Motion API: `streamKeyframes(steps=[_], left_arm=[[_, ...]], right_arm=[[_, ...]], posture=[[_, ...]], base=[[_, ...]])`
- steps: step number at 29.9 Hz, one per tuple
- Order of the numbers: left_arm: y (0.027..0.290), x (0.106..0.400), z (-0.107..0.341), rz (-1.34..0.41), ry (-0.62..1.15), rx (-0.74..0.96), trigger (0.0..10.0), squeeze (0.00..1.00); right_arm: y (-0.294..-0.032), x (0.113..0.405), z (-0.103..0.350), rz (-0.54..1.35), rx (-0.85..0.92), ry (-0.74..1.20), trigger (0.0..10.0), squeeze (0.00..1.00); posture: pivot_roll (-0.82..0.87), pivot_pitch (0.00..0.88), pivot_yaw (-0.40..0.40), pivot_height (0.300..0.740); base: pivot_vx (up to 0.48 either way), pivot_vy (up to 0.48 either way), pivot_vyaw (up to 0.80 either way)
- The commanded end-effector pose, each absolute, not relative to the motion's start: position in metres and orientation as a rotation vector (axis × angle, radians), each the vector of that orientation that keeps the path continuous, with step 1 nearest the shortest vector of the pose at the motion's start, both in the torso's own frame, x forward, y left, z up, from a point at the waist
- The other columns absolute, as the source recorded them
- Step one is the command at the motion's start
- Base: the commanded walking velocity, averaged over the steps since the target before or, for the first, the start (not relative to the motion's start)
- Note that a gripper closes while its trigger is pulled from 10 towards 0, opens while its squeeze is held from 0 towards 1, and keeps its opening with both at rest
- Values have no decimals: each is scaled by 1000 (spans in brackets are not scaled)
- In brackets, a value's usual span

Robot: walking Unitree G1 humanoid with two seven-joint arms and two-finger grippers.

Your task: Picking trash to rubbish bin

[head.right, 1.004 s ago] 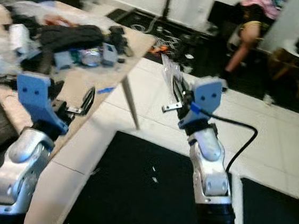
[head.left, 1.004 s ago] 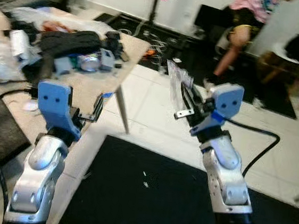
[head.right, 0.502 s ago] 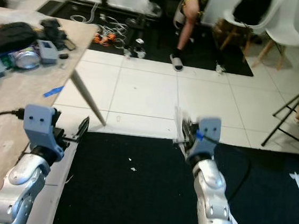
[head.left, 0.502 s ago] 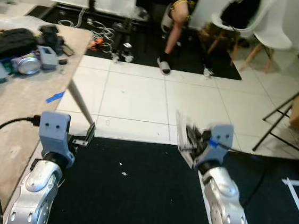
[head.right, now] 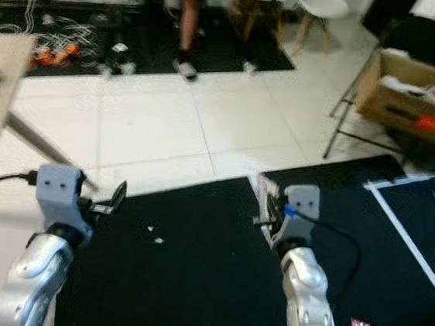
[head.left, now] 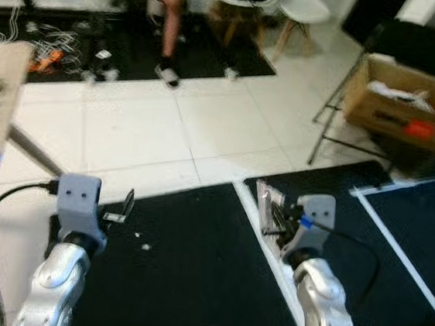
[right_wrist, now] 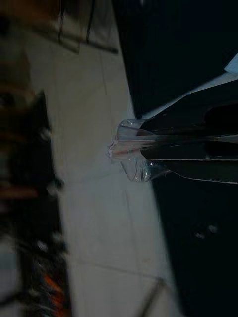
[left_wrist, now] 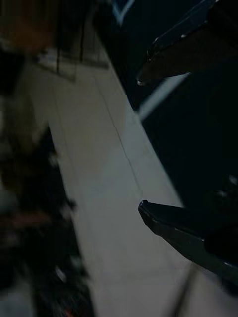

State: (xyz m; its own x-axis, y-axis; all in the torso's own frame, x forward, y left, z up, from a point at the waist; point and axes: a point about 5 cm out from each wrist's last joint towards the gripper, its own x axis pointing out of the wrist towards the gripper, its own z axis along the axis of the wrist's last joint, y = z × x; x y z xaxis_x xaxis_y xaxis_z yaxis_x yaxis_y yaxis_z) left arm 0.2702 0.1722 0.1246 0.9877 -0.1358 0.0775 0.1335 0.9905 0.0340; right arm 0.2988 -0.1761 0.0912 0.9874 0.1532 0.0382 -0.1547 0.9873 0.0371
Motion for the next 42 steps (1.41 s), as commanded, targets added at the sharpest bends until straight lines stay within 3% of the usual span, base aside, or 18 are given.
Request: streamKeyframes(steps=[1, 5, 11, 24, 29, 33, 42], left_arm=[[175, 271, 118, -156, -50, 55, 10000, 0], [179, 276, 115, -178, -30, 75, 10000, 0], [189, 281, 113, -177, -17, 61, 10000, 0], [187, 289, 110, -126, -15, 32, 10000, 0], [192, 292, 109, -80, 4, 37, 10000, 0], [197, 294, 111, -35, -6, 20, 10000, 0], [195, 288, 104, -25, 0, 2, 10000, 0]], right_arm=[[-172, 294, 79, 162, 99, -4, 10000, 0], [-168, 291, 75, 174, 119, -3, 10000, 0], [-167, 290, 73, 145, 132, -24, 10000, 0], [-169, 293, 69, 120, 108, -11, 10000, 0], [-166, 292, 64, 139, -13, -6, 10000, 0], [-163, 290, 59, 177, 72, 51, 10000, 0], [-168, 292, 56, 175, 70, 64, 10000, 0]], posture=[[62, 132, 54, 740], [74, 125, 113, 740], [76, 113, 138, 740], [67, 92, 84, 740], [65, 92, 47, 740], [65, 100, 30, 740], [62, 108, 13, 740]], base=[[0, 0, 0], [0, 0, 0], [0, 0, 0], [0, 0, 0], [0, 0, 0], [0, 0, 0], [0, 0, -735]])
